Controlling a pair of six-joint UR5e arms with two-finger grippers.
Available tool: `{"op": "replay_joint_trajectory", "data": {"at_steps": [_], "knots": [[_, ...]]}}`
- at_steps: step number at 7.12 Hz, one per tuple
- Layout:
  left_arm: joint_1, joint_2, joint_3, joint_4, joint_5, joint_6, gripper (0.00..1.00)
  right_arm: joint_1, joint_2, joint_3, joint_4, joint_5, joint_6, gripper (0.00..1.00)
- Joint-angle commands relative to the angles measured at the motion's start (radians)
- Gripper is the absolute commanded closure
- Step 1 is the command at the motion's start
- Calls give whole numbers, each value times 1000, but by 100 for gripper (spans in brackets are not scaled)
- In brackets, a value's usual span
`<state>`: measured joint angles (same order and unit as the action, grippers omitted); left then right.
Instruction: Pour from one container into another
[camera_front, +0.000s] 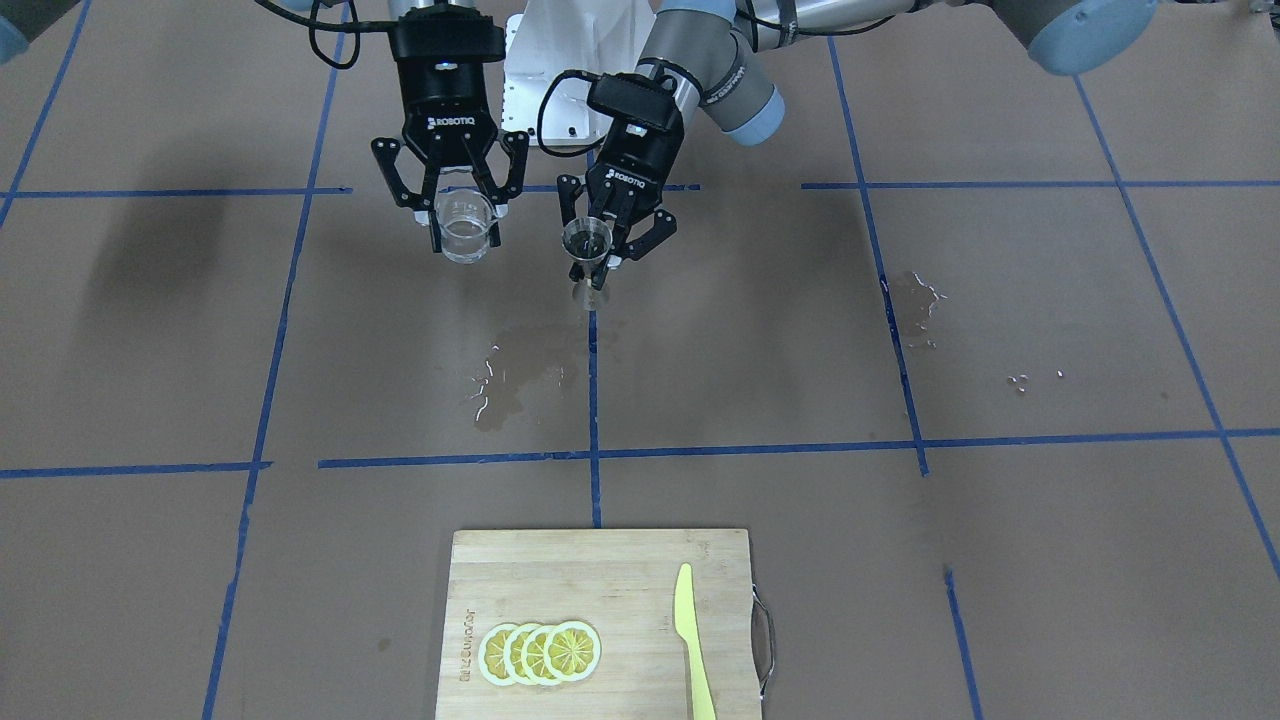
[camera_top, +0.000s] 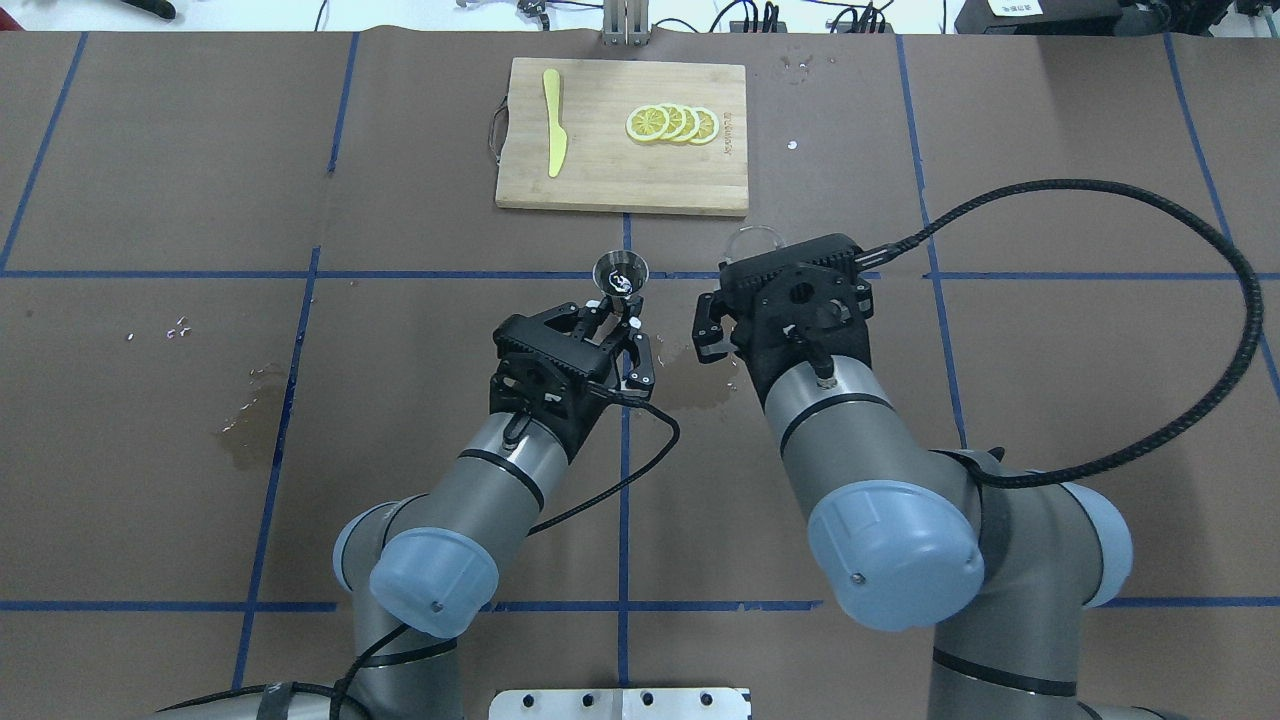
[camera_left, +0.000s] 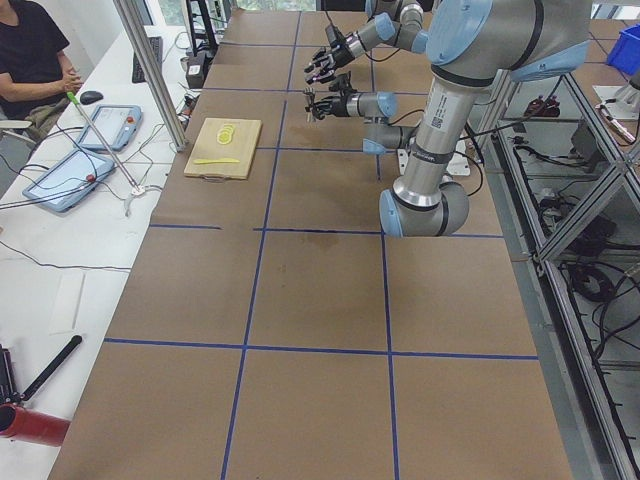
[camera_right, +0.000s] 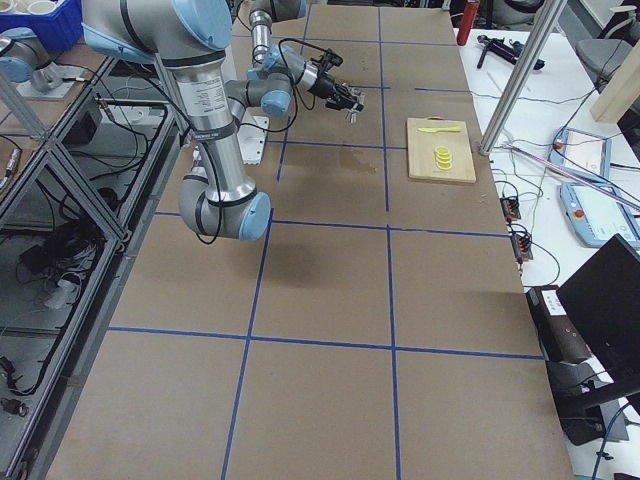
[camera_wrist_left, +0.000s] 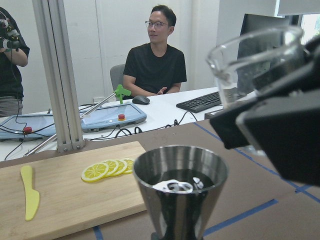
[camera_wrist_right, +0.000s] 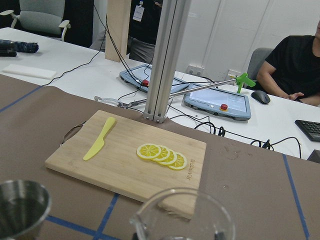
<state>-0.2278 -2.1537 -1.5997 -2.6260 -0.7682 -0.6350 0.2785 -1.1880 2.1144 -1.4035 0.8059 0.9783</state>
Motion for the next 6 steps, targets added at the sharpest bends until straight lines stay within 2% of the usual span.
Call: {"op": "replay_joint_trajectory", "data": {"at_steps": [1,3,4,5,6], "knots": [[-14,104,-71,-63,4,-9,100,5,-147,68,6,3,104,100],[-24,222,-77,-159,9,-15,100,14,-241,78,8,9,157,100],[-25,292,-77,-217,7,-15,100,14,-299,73,88,9,158,100],[-33,334,-77,-250,9,-32,100,14,-409,58,236,10,157,100],[-39,404,-80,-255,3,-139,100,18,-439,3,361,10,157,100]]}}
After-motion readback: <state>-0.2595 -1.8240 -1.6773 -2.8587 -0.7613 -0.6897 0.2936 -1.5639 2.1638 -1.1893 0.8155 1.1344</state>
